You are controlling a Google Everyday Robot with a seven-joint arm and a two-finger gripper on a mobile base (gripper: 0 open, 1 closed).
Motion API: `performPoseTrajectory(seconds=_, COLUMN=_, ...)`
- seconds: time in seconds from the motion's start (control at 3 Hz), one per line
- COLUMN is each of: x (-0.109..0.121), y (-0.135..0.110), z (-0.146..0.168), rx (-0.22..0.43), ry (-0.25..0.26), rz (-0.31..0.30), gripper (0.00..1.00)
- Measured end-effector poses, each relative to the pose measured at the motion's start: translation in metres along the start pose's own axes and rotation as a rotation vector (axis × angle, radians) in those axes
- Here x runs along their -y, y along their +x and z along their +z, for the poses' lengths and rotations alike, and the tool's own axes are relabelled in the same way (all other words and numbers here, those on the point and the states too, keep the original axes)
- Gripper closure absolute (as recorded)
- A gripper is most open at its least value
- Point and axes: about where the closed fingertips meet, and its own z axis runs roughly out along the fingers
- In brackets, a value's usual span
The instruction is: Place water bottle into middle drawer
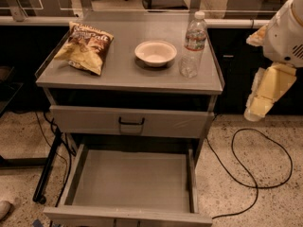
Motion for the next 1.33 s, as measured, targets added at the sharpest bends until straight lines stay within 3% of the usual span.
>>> performPoseTrajectory(seconds=0.33, x=0.017, y=0.0, z=0.019, rx=0.057, ry=0.005, rz=0.081, gripper=0.0)
performPoseTrajectory(seconds=0.67, x=0.05, y=-0.004, z=0.07, rx=0.123, ry=0.007, rz=0.212, gripper=0.0)
performPoseTrajectory(seconds=1.0, x=0.06, y=-0.001, z=0.091, rx=0.152, ry=0.005, rz=0.275, gripper=0.0)
performPoseTrajectory(seconds=1.33, x=0.06, y=-0.001, z=0.093, rx=0.154, ry=0.005, rz=0.276, gripper=0.0)
